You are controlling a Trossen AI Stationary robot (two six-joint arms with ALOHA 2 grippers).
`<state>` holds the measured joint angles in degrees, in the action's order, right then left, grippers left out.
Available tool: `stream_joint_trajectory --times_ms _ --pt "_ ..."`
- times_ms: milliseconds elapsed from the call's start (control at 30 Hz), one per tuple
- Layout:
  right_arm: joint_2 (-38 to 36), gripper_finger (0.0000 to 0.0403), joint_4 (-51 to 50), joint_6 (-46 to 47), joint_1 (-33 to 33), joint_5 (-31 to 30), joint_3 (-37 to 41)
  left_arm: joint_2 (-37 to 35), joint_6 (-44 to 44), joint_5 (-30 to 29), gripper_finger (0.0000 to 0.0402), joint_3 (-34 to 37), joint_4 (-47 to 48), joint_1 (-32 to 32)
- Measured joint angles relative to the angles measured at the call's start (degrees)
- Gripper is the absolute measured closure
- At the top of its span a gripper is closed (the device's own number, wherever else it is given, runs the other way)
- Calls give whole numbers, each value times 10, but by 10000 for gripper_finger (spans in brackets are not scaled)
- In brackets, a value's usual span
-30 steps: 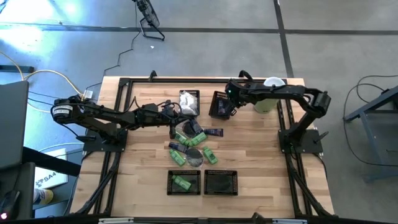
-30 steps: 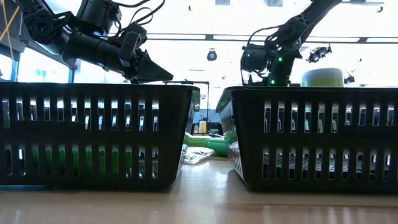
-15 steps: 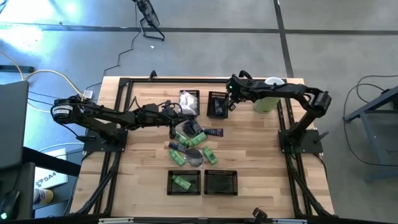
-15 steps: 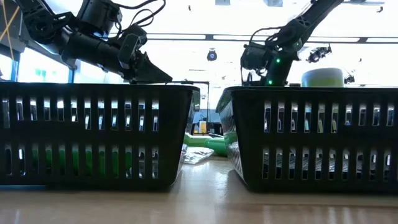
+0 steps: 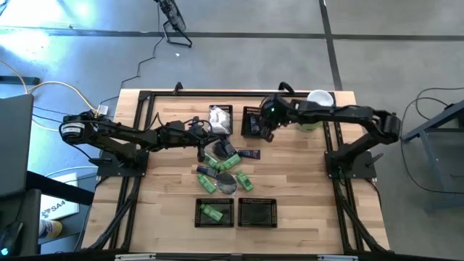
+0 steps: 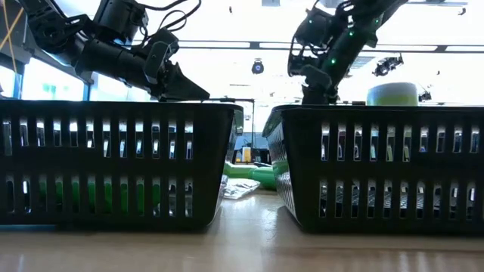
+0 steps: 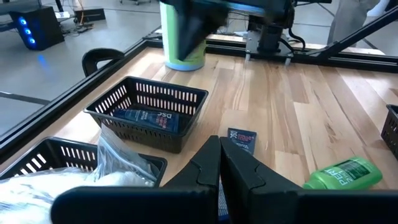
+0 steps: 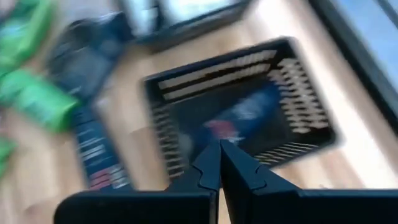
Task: Pick & Place Travel size toiletries
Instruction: Put the blue shave cream into the top right black bin
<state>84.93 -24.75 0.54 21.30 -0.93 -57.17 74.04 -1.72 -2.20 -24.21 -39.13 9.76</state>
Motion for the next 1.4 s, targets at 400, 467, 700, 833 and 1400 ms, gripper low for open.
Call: stream_joint_trajectory --times_ms 400,467,700,833,1400 --pt "1 400 54 -20 -131 -4 0 0 0 0 396 0 -2 0" --pt "7 400 83 -19 -144 -3 0 0 0 0 396 0 -2 0" --pt "34 400 119 -5 -169 22 0 0 0 0 396 0 -2 0" --pt "58 400 133 -3 -177 28 0 0 0 0 396 0 -3 0" --pt "128 244 194 -37 -183 -8 0 0 0 0 396 -1 -2 0"
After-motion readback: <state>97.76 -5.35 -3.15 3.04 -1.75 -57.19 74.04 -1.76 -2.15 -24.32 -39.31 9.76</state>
